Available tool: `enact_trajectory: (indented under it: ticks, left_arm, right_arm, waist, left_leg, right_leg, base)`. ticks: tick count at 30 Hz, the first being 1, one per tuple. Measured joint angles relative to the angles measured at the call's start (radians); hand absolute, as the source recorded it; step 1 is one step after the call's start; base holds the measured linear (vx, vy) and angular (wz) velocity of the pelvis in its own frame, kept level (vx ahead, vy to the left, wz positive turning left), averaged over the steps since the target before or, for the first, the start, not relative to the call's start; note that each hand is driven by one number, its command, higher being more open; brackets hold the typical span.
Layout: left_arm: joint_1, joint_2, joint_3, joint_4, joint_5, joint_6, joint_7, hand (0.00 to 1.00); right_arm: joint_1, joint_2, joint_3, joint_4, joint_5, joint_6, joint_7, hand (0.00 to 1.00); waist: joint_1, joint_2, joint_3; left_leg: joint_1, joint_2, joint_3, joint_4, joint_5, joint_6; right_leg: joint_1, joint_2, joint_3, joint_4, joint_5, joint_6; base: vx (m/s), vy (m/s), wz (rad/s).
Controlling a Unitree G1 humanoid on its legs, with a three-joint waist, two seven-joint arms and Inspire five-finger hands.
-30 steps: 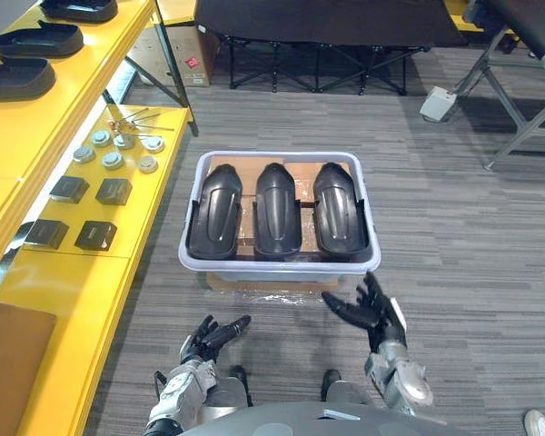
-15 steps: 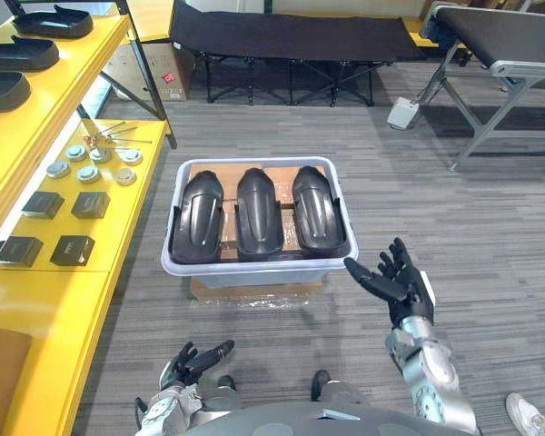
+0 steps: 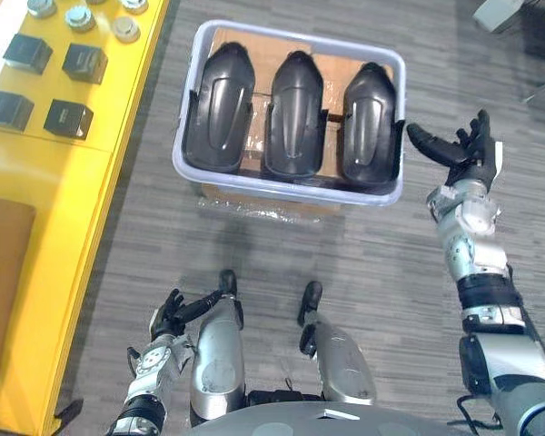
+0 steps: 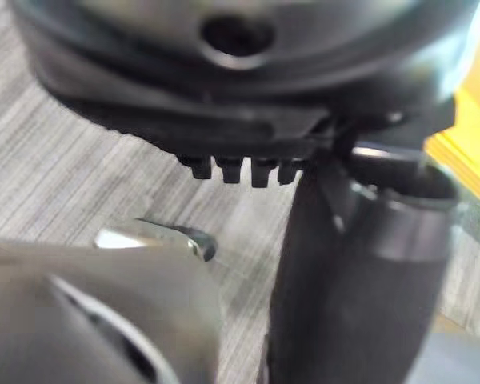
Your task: Walk over and take three plastic housings, then place them on the shelf
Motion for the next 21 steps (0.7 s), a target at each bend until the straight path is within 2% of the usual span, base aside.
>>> enact_trajectory:
  ticks: [2, 5, 7, 11, 14, 18, 20, 21]
  left_arm:
    - [0.000, 0.001, 0.000, 0.010, 0.000, 0.000, -0.001, 1.00]
    - [-0.007, -0.002, -0.024, 0.014, 0.000, -0.005, -0.005, 1.00]
    - [-0.010, -0.002, -0.031, 0.021, 0.000, -0.008, -0.007, 1.00]
    - [-0.017, -0.004, -0.054, 0.028, -0.002, -0.023, -0.020, 1.00]
    - [-0.043, -0.014, -0.086, 0.049, -0.006, -0.025, -0.024, 1.00]
    - [-0.045, -0.022, -0.100, 0.051, -0.010, -0.043, -0.025, 1.00]
    - [-0.078, -0.033, -0.133, 0.063, -0.016, -0.042, -0.033, 1.00]
    - [-0.084, -0.038, -0.141, 0.066, -0.017, -0.043, -0.034, 1.00]
  right_arm:
    - [-0.038, -0.029, 0.018, 0.036, -0.001, 0.010, 0.001, 1.00]
    - [-0.098, -0.099, 0.029, 0.101, 0.000, 0.016, 0.003, 1.00]
    - [-0.124, -0.114, 0.029, 0.128, 0.000, 0.026, 0.004, 1.00]
    - [-0.202, -0.168, 0.068, 0.224, 0.000, 0.076, 0.034, 1.00]
    - [-0.270, -0.222, 0.113, 0.309, -0.001, 0.122, 0.077, 1.00]
    - [-0.311, -0.233, 0.151, 0.382, -0.010, 0.153, 0.114, 1.00]
    - [-0.331, -0.280, 0.177, 0.422, -0.012, 0.185, 0.131, 1.00]
    - [-0.336, -0.295, 0.187, 0.430, -0.013, 0.194, 0.135, 1.00]
  waist:
    - [0.001, 0.002, 0.001]
    - [0.008, 0.026, 0.021]
    - [0.012, 0.032, 0.023]
    - [0.018, 0.053, 0.033]
    - [0.020, 0.083, 0.045]
    - [0.024, 0.103, 0.048]
    - [0.042, 0.141, 0.056]
    - [0.047, 0.151, 0.058]
  left_leg:
    - [-0.015, -0.006, -0.004, -0.002, 0.001, 0.002]
    - [-0.027, -0.013, -0.010, -0.008, 0.008, 0.008]
    - [-0.027, -0.015, -0.009, -0.016, 0.013, 0.009]
    - [-0.030, -0.020, -0.009, -0.029, 0.022, 0.010]
    - [-0.037, -0.032, -0.013, -0.050, 0.042, 0.014]
    - [-0.057, -0.033, -0.023, -0.050, 0.052, 0.015]
    - [-0.070, -0.040, -0.034, -0.056, 0.064, 0.017]
    - [-0.072, -0.043, -0.037, -0.060, 0.069, 0.018]
  right_leg:
    - [-0.015, 0.000, 0.000, 0.000, 0.000, 0.000]
    - [-0.027, -0.005, -0.002, 0.001, 0.000, 0.000]
    - [-0.032, -0.007, -0.002, 0.002, 0.000, 0.000]
    - [-0.051, -0.012, -0.001, 0.023, -0.003, -0.004]
    - [-0.067, -0.023, -0.010, 0.034, -0.003, -0.004]
    - [-0.086, -0.023, -0.018, 0.042, -0.004, -0.005]
    - [-0.099, -0.030, -0.031, 0.056, -0.006, -0.008]
    - [-0.103, -0.033, -0.036, 0.059, -0.007, -0.008]
  base:
    - [0.01, 0.003, 0.02]
    - [0.00, 0.003, 0.05]
    - [0.00, 0.000, 0.00]
    - [-0.01, 0.003, 0.01]
    - [-0.04, 0.013, 0.08]
    - [-0.03, 0.003, 0.06]
    - [-0.04, 0.010, 0.15]
    - [-0.05, 0.016, 0.19]
